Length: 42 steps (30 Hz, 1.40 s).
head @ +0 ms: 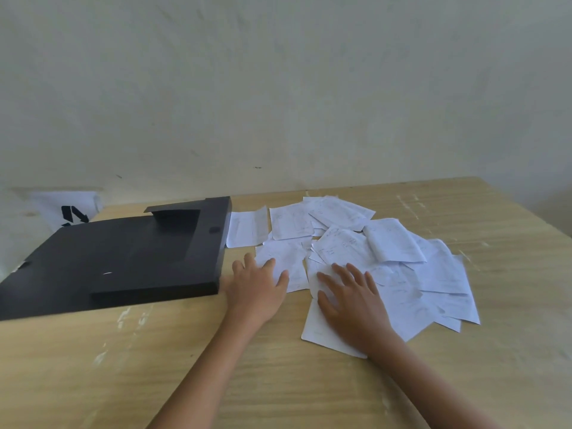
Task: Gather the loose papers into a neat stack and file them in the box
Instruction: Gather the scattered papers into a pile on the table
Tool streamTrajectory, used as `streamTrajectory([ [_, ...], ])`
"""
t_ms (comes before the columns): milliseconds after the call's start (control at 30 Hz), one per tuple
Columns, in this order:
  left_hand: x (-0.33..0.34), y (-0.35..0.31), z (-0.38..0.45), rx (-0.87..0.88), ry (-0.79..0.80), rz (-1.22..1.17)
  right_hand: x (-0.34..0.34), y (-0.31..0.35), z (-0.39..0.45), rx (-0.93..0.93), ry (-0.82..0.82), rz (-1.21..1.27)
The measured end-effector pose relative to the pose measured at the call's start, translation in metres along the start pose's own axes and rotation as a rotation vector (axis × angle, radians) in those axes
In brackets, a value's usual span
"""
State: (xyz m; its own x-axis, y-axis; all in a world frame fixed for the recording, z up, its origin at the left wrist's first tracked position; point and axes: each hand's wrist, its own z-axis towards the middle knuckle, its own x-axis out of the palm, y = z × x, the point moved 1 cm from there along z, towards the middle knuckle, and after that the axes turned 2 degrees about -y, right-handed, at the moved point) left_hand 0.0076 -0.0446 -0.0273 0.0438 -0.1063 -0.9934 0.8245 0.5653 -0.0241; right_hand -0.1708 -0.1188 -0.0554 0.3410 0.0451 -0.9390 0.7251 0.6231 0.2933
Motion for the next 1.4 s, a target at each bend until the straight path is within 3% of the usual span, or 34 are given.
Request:
streamTrajectory([
  [133, 0.006, 0.002, 0.009, 0.000, -0.079, -0.062, -0.002, 0.001, 0.001, 0.009, 0.012, 0.027],
  [267, 0.018, -0.009, 0.007, -0.068, -0.031, -0.150, -0.004, -0.004, 0.007, 0.031, 0.045, 0.075],
  [433, 0.009, -0.002, 0.035, -0.061, -0.219, -0.286, -0.014, -0.008, 0.020, 0.054, 0.043, 0.114],
  [567, 0.023, 0.015, 0.067, -0.101, -0.036, -0.337, -0.021, -0.017, 0.040, 0.102, -0.069, 0.079],
  [633, 0.032, 0.014, 0.072, -0.090, 0.015, -0.279, -0.018, -0.020, 0.046, 0.127, -0.049, 0.023],
  [867, 0.034, -0.012, 0.060, 0.019, -0.126, -0.193, 0.000, -0.006, 0.057, 0.040, 0.009, -0.008],
  [967, 0.030, -0.023, 0.057, 0.075, -0.151, -0.216, -0.009, -0.017, 0.063, 0.033, -0.100, 0.027],
  [1100, 0.021, -0.023, 0.077, 0.002, -0.185, -0.367, -0.029, -0.057, 0.064, 0.282, -0.347, -0.011],
  [1233, 0.030, -0.028, 0.120, -0.020, -0.016, -0.295, -0.028, -0.074, 0.064, 0.500, -0.113, 0.003],
  [1400, 0.039, -0.053, 0.126, 0.010, 0.096, -0.243, -0.025, -0.061, 0.063, 0.406, -0.090, -0.064],
])
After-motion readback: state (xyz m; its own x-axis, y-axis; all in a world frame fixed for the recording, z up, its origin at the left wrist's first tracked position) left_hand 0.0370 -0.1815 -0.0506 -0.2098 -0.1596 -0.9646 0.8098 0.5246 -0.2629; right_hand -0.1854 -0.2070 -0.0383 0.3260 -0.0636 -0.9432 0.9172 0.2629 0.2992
